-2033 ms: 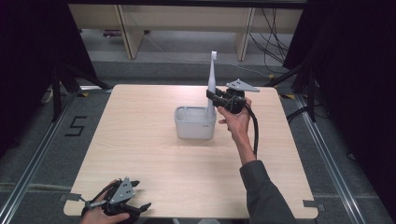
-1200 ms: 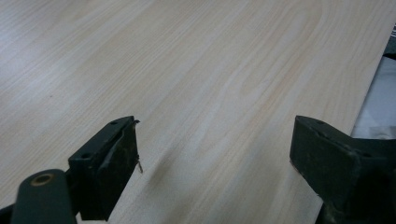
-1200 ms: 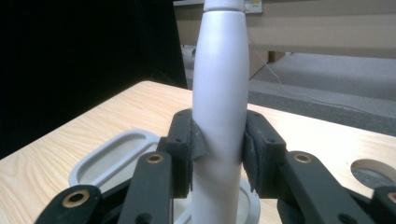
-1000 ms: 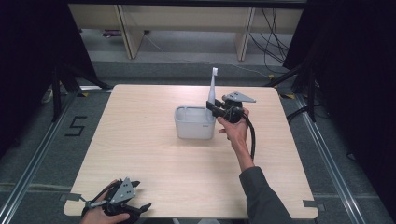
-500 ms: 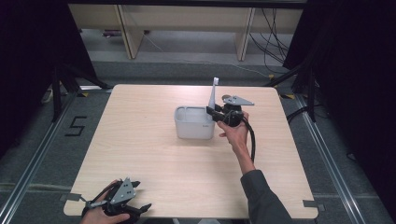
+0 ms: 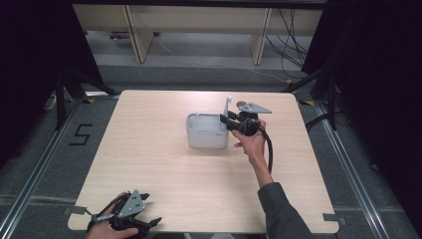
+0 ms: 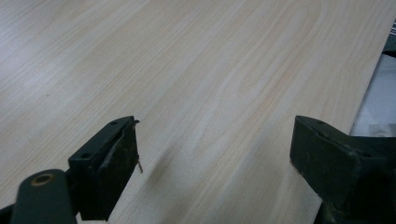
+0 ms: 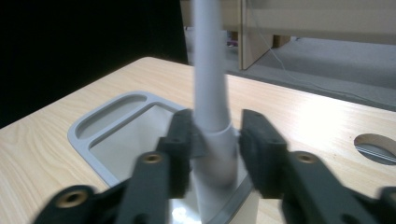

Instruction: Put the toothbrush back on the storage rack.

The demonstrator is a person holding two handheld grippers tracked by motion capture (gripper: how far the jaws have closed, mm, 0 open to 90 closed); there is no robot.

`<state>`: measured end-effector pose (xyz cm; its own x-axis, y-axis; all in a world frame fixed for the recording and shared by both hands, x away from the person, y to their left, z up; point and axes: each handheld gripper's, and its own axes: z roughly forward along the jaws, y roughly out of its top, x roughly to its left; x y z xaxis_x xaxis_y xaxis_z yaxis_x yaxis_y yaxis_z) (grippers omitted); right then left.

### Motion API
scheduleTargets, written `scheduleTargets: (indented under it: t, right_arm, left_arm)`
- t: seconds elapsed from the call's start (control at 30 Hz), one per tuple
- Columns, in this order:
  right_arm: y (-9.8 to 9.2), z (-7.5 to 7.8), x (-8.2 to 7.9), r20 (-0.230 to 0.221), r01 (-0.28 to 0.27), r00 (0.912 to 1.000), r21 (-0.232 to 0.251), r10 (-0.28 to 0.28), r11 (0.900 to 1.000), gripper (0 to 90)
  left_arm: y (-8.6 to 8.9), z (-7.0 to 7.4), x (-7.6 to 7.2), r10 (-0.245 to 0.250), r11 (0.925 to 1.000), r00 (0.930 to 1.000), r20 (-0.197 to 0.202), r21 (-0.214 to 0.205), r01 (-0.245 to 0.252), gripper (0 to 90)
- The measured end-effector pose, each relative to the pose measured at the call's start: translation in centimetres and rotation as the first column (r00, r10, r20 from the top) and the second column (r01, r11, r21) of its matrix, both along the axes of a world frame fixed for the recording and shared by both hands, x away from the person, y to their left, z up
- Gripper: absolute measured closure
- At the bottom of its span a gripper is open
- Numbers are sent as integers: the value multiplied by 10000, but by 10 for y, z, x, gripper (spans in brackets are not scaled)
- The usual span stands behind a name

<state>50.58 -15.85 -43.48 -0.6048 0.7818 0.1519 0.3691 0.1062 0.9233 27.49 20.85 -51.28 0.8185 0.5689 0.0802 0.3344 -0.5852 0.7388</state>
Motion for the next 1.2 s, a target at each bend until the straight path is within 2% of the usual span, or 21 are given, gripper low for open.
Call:
scheduleTargets:
  t: [0.03, 0.07, 0.1, 0.2, 0.33, 0.5, 0.53, 0.57, 0.63, 0.67, 0.7, 0.73, 0.77, 0.8, 0.83, 0.97, 1.0, 1.1, 1.13, 1.17, 1.2]
  right_arm:
    - [-1, 0, 0, 40, -36, 10000, 90, 36, 10000, 546]
    - [-2, 1, -1, 158, -150, 9998, 61, 149, 9999, 533]
    - [-1, 1, -4, -20, -46, 10000, 321, 47, 9995, 507]
    - [-1, 5, -8, 208, -66, 9998, 36, 65, 10000, 438]
    - [-3, 9, -14, 298, -52, 9995, 75, 50, 10000, 391]
    - [-7, 12, -22, 222, -54, 9997, 37, 54, 10000, 368]
    - [-8, 12, -23, 319, -95, 9995, 76, 92, 9999, 368]
    - [-8, 13, -26, 130, 71, 9999, 295, -75, 9995, 364]
    - [-11, 12, -28, 315, -78, 9995, 138, 74, 9999, 361]
    - [-12, 12, -30, 241, -159, 9996, 125, 156, 9998, 359]
    - [-13, 12, -31, 193, -105, 9998, 8, 105, 9999, 354]
    - [-14, 12, -31, 334, -165, 9993, -27, 166, 9999, 354]
    - [-15, 12, -33, 209, -217, 9996, 106, 214, 9997, 351]
    - [-17, 13, -34, 223, -234, 9995, -111, 237, 9997, 351]
    - [-17, 13, -36, 118, -136, 9998, 151, 135, 9998, 351]
    - [-24, 16, -40, 234, -16, 9997, 19, 15, 10000, 348]
    - [-24, 16, -41, 180, -94, 9998, 204, 90, 9997, 346]
    - [-27, 17, -43, 91, -63, 9999, 173, 61, 9998, 334]
    - [-28, 17, -45, 40, -7, 10000, 150, 6, 9999, 334]
    - [-29, 17, -46, 61, -33, 10000, 84, 33, 10000, 333]
    - [-30, 17, -45, 237, -168, 9996, 21, 168, 9999, 331]
  left_arm:
    - [0, 0, 0, -23, 10000, 10000, -35, -73, 23, 147]
    - [0, 0, 0, -48, 10000, 10000, -14, 44, 49, 147]
    - [0, 0, 0, -34, 10000, 10000, 3, 89, 34, 147]
    - [0, 0, 0, -74, 9999, 10000, 31, 104, 73, 148]
    - [0, 0, 0, -28, 10000, 10000, -7, 82, 28, 148]
    - [1, 0, 1, -105, 9999, 9999, 71, 82, 105, 147]
    - [0, 0, 0, -21, 10000, 10000, -6, 69, 21, 147]
    - [0, 0, 0, -27, 10000, 10000, 1, 45, 27, 147]
    - [1, 1, 1, -106, 9999, 9999, 52, 70, 106, 147]
    - [1, 1, 1, -95, 9999, 9999, 70, 63, 94, 147]
    - [1, 2, 1, -118, 9995, 9999, -9, 287, 118, 147]
    - [0, 1, 1, -59, 9997, 9999, 143, 251, 56, 147]
    - [0, 2, 1, -87, 9997, 9999, 126, 219, 84, 148]
    - [0, 1, 0, -110, 9999, 9998, 136, -1, 110, 147]
    - [0, 2, 0, -94, 9999, 9999, 128, 42, 94, 147]
    - [1, 3, 0, -206, 9997, 9998, 27, 104, 206, 147]
    - [1, 4, 0, -179, 9996, 9998, 78, 219, 177, 147]
    - [1, 3, 0, -112, 9999, 9998, 135, 134, 110, 147]
    - [1, 4, 0, -204, 9997, 9998, 30, 103, 203, 147]
    - [0, 3, 0, -119, 9999, 9997, 196, 70, 118, 147]
    - [1, 4, 0, -183, 9996, 9997, 138, 227, 180, 148]
